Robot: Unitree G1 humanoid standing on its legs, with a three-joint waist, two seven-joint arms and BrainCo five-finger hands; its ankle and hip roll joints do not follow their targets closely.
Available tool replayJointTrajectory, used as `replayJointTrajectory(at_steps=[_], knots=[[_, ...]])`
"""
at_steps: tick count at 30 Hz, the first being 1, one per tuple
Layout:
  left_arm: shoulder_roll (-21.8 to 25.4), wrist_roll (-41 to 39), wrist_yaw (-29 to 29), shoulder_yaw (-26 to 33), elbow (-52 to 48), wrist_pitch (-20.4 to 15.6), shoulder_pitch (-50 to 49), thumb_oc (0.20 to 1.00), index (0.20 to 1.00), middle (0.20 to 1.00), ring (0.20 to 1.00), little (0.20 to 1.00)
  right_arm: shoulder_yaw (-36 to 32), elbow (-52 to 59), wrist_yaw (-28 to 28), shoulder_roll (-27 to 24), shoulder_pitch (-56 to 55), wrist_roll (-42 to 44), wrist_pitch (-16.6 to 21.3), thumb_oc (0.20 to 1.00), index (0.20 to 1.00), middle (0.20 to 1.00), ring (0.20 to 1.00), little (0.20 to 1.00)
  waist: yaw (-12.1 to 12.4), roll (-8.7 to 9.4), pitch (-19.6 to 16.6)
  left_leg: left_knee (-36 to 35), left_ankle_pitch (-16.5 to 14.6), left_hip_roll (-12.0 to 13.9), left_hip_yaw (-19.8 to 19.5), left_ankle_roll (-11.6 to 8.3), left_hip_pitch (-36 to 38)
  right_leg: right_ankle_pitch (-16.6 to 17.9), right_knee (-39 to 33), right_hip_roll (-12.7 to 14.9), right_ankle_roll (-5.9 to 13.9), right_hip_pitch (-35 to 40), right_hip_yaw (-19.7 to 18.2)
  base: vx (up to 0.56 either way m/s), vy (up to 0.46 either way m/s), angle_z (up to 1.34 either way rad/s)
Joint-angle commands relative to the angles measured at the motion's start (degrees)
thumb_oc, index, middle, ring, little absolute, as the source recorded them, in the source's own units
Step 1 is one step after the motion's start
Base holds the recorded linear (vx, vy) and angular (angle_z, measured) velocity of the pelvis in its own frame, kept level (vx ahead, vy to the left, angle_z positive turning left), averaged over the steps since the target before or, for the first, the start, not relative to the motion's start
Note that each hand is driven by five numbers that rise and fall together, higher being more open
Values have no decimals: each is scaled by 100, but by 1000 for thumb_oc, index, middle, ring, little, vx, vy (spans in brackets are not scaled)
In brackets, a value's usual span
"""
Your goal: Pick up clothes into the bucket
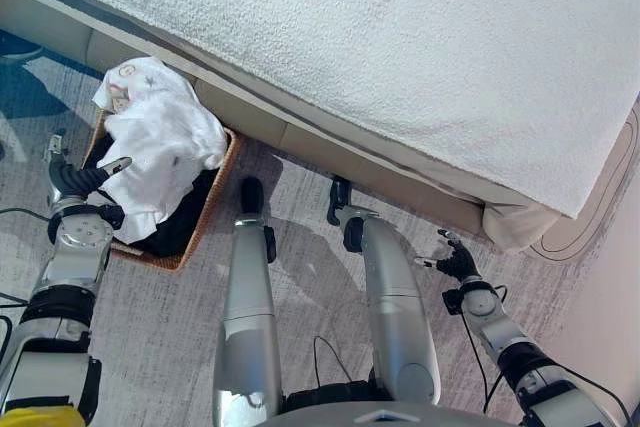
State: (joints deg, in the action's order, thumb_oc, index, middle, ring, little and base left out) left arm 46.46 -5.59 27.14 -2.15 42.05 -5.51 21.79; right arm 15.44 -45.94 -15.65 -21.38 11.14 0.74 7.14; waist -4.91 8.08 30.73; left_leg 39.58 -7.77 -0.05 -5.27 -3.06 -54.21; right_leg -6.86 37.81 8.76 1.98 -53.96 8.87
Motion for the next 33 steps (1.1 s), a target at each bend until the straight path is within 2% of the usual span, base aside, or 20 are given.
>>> replayJointTrajectory(at_steps=[1, 6, 9, 10, 11, 13, 14, 17, 18, 19, 20, 22, 25, 27, 28, 30, 33], knots=[[69, 374, 148, 242, -88, 31, -490, 1000, 1000, 1000, 1000, 1000, 81, -116, -77, -287, -225, 73, 30, 1000, 1000, 1000, 1000, 1000, 151, -91, -93, -103, -154, -35, 91, 169, 388, -93, -404, 273, 497, 670, -327, -7, -2, -8], [-183, 643, 48, 161, -97, 93, -747, 1000, 1000, 1000, 1000, 1000, 23, -167, -54, -312, -204, 33, -9, 1000, 1000, 1000, 1000, 1000, 204, -179, -93, -304, -111, -61, 122, 154, 733, -93, -530, 305, 492, 963, -331, -4, -1, -1], [-603, 629, -62, 146, -152, 80, -1043, 1000, 1000, 1000, 1000, 1000, -57, -224, -45, -328, -190, -17, -72, 1000, 1000, 1000, 1000, 1000, 256, -279, -93, -586, -28, -84, 119, 129, 1147, -62, -700, 317, 496, 1339, -298, -27, 3, 0], [-753, 599, -90, 163, -185, 68, -1062, 1000, 1000, 1000, 1000, 1000, -107, -231, -38, -337, -143, -33, -91, 1000, 1000, 1000, 1000, 1000, 251, -301, -93, -735, 198, -103, 143, 139, 1144, 133, -822, 345, 463, 1335, -262, -82, 6, 2], [-921, 542, -139, 150, -184, 35, -1146, 1000, 1000, 1000, 1000, 1000, -147, -267, -31, -338, -143, -54, -116, 1000, 1000, 1000, 1000, 1000, 268, -333, -93, -853, 226, -106, 147, 127, 1322, 146, -904, 344, 465, 1518, -253, -78, 7, 2], [-1274, 317, -250, 154, -120, -49, -1274, 1000, 1000, 1000, 1000, 1000, -210, -343, -12, -354, -142, -86, -170, 1000, 1000, 1000, 1000, 1000, 284, -403, -93, -1059, 264, -107, 141, 107, 1718, 167, -1031, 365, 476, 1880, -219, 27, -9, 2], [-1668, -95, -451, 148, -136, -211, -1386, 1000, 1000, 1000, 1000, 1000, -288, -437, 6, -357, -149, -145, -211, 1000, 1000, 1000, 1000, 1000, 308, -471, -93, -1317, 319, -108, 133, 77, 2189, 194, -1205, 355, 491, 2321, -185, 40, -13, 2], [-1926, -478, -642, 152, -43, -367, -1455, 1000, 1000, 1000, 1000, 1000, -358, -498, 42, -361, -177, -205, -241, 1000, 1000, 1000, 1000, 1000, 307, -538, -93, -1542, 363, -112, 128, 62, 2615, 202, -1330, 351, 495, 2727, -173, 53, -5, 2], [-2176, -846, -891, 139, 137, -478, -1480, 1000, 1000, 1000, 1000, 1000, -426, -594, 76, -352, -200, -252, -264, 1000, 1000, 1000, 1000, 1000, 295, -590, -94, -1781, 400, -122, 129, 45, 3090, 205, -1498, 336, 499, 3197, -141, 55, -20, 5], [-2176, -847, -891, 139, 138, -478, -1475, 1000, 1000, 1000, 1000, 1000, -428, -594, 76, -352, -196, -252, -264, 1000, 1000, 1000, 1000, 1000, 291, -591, -94, -1807, 426, -125, 125, 45, 3092, 227, -1521, 337, 499, 3200, -135, 77, -22, 3], [-2273, -937, -998, 118, 227, -494, -1501, 1000, 1000, 1000, 1000, 1000, -451, -669, 110, -329, -222, -263, -280, 1000, 1000, 1000, 1000, 1000, 286, -625, -140, -1947, 448, -121, 124, 37, 3321, 230, -1614, 334, 498, 3416, -111, 107, -24, 3], [-2536, -1208, -1245, 120, 456, -533, -1598, 1000, 1000, 1000, 1000, 1000, -496, -788, 266, -248, -358, -228, -268, 1000, 1000, 1000, 1000, 1000, 257, -691, -478, -2322, 503, -100, 120, -4, 3775, 233, -1893, 283, 512, 3848, -49, 139, -36, 1], [-2728, -1412, -1316, 168, 399, -575, -1732, 1000, 1000, 1000, 1000, 1000, -582, -936, 425, -153, -492, -55, -256, 1000, 1000, 1000, 1000, 1000, 260, -740, -718, -2604, 580, -100, 124, -17, 4046, 265, -2115, 248, 518, 4101, 20, 95, -34, 3], [-3017, -1728, -1537, 196, 312, -600, -1939, 1000, 1000, 1000, 1000, 1000, -724, -1032, 624, 35, -684, 268, -235, 1000, 1000, 1000, 1000, 1000, 265, -783, -1071, -2938, 675, -109, 103, -45, 4380, 299, -2450, 164, 507, 4438, 103, 124, -83, 7], [-3018, -1729, -1537, 194, 311, -601, -1944, 1000, 1000, 1000, 1000, 1000, -724, -1030, 625, 34, -689, 270, -236, 1000, 1000, 1000, 1000, 1000, 263, -785, -1065, -2948, 678, -108, 100, -45, 4396, 302, -2462, 162, 507, 4457, 107, 104, -58, 5], [-3191, -1770, -1781, 142, 373, -532, -2123, 1000, 1000, 1000, 1000, 1000, -869, -1194, 828, 171, -807, 638, -233, 1000, 1000, 1000, 1000, 1000, 260, -828, -1375, -3150, 705, -97, 137, -66, 4653, 342, -2778, 92, 504, 4768, 156, 96, -34, -1], [-3267, -1731, -1973, 38, 590, -442, -2147, 1000, 1000, 1000, 1000, 1000, -1039, -1288, 952, 298, -857, 1089, -187, 1000, 1000, 1000, 1000, 1000, 242, -827, -1560, -3252, 707, -64, 188, -75, 4822, 388, -3010, 34, 513, 4967, 160, 67, -36, -1]])
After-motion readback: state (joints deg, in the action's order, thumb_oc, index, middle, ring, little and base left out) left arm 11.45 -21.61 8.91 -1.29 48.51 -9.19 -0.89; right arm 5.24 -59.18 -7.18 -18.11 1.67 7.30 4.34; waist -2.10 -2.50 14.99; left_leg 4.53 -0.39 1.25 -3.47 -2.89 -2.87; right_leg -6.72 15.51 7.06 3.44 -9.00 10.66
